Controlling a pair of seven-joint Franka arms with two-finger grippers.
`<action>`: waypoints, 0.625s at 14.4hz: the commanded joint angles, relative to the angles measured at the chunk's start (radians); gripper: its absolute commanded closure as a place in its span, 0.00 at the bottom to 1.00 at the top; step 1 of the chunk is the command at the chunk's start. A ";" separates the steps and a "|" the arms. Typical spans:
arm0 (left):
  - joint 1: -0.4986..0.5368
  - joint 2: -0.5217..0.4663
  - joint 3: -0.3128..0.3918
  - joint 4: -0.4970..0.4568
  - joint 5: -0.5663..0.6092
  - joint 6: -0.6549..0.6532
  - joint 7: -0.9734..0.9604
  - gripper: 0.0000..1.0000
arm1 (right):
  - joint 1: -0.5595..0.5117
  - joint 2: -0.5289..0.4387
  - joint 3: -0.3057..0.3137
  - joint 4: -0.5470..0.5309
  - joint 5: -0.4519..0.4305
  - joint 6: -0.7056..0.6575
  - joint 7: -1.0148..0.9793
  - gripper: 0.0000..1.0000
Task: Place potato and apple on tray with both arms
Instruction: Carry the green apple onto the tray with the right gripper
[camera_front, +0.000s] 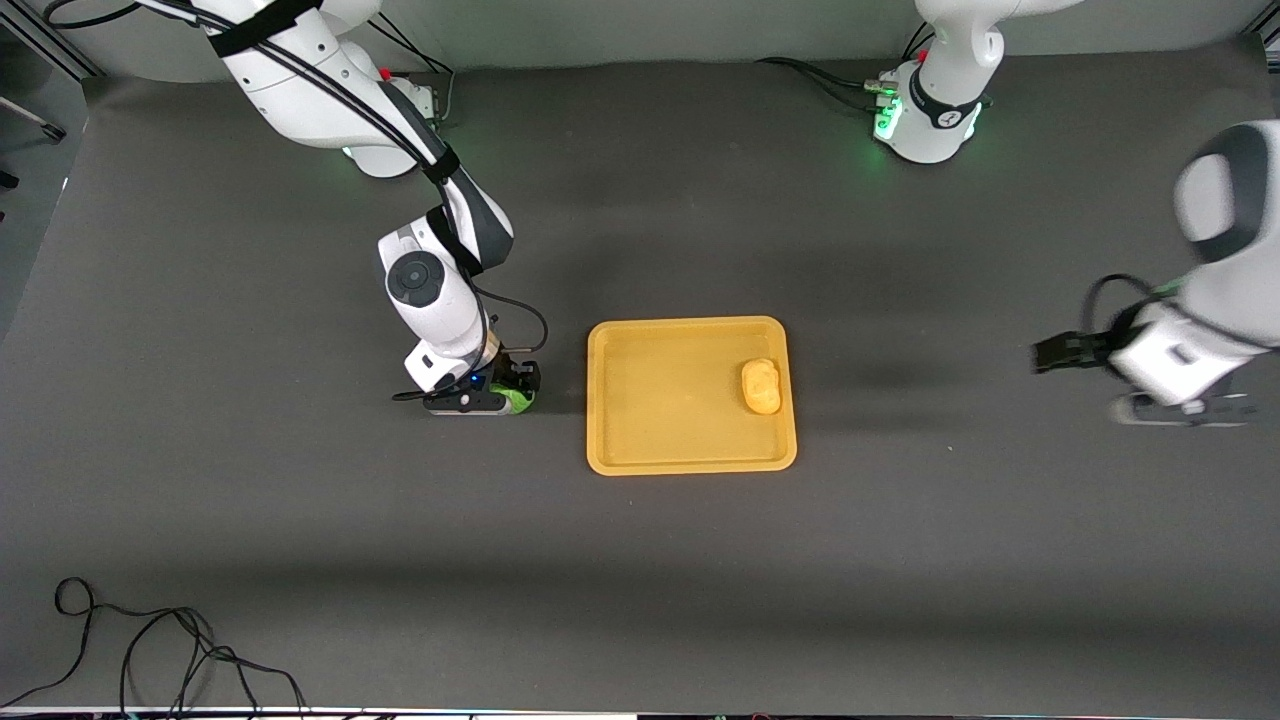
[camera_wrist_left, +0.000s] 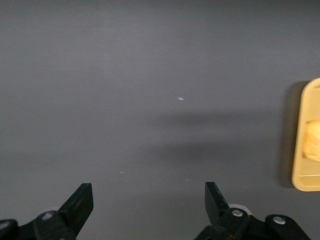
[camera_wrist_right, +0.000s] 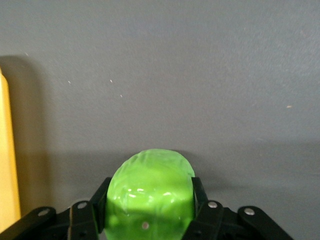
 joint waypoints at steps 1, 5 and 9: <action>-0.014 -0.094 -0.017 -0.056 0.060 -0.001 -0.001 0.01 | -0.005 -0.125 -0.013 0.057 -0.014 -0.196 -0.009 0.46; -0.028 -0.177 -0.025 -0.144 0.047 0.065 0.053 0.01 | 0.000 -0.229 -0.014 0.321 -0.011 -0.642 -0.009 0.46; -0.031 -0.183 -0.026 -0.138 0.044 0.064 0.054 0.01 | 0.085 -0.172 -0.002 0.577 -0.003 -0.837 0.083 0.46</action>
